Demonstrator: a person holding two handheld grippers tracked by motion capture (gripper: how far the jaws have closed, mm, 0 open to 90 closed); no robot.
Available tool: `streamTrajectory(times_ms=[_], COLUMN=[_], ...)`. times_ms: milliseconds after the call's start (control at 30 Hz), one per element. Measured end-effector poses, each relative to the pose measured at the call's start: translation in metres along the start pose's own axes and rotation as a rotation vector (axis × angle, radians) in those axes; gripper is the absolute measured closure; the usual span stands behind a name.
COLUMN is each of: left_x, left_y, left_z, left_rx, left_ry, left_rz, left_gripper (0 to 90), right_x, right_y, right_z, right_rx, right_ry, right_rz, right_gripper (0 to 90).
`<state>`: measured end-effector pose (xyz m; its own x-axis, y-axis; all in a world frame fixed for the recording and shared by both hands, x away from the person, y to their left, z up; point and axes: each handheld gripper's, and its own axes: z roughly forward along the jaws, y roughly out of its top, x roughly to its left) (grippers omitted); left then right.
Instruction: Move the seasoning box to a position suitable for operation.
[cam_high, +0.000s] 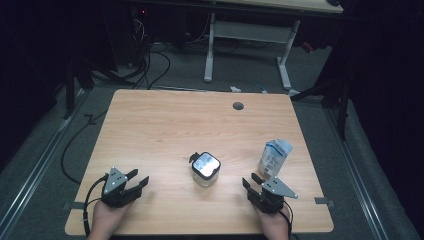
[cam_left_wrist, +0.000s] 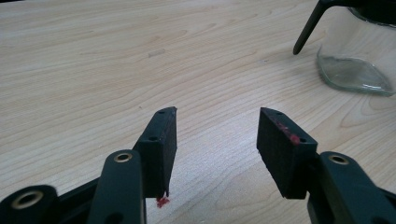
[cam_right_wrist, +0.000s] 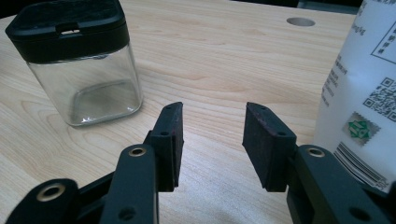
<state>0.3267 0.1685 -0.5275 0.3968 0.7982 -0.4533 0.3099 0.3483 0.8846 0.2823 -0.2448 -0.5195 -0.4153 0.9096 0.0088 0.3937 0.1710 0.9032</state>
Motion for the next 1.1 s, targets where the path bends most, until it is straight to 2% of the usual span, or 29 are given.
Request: streamTrajectory(times_ms=[333, 633, 733, 867, 1000, 1100], left_x=[-0.005, -0.011, -0.016, -0.022, -0.026, -0.029], left_y=[-0.003, -0.004, -0.005, -0.006, -0.009, -0.010], left_z=[0.003, 0.005, 0.006, 0.009, 0.011, 0.013], left_rx=[0.019, 0.015, 0.013, 0.016, 0.026, 0.028], left_ry=[-0.014, -0.019, -0.020, -0.023, -0.030, -0.037], left_rz=[-0.009, -0.008, -0.001, 0.008, 0.021, 0.006], left_gripper=[47.8, 46.1, 46.1, 44.3, 44.5, 44.9], right_x=[0.003, 0.004, 0.004, 0.004, 0.003, 0.002], right_y=[-0.002, -0.002, -0.001, -0.001, -0.001, -0.001], right_z=[0.001, 0.002, 0.003, 0.004, 0.006, 0.006], right_rx=[0.005, 0.010, 0.013, 0.022, 0.022, 0.026], right_ry=[0.011, 0.015, 0.010, 0.017, 0.021, 0.016], right_rz=[-0.012, -0.014, -0.023, -0.030, -0.025, -0.021], right_gripper=[54.3, 54.9, 56.7, 63.7, 65.9, 67.6])
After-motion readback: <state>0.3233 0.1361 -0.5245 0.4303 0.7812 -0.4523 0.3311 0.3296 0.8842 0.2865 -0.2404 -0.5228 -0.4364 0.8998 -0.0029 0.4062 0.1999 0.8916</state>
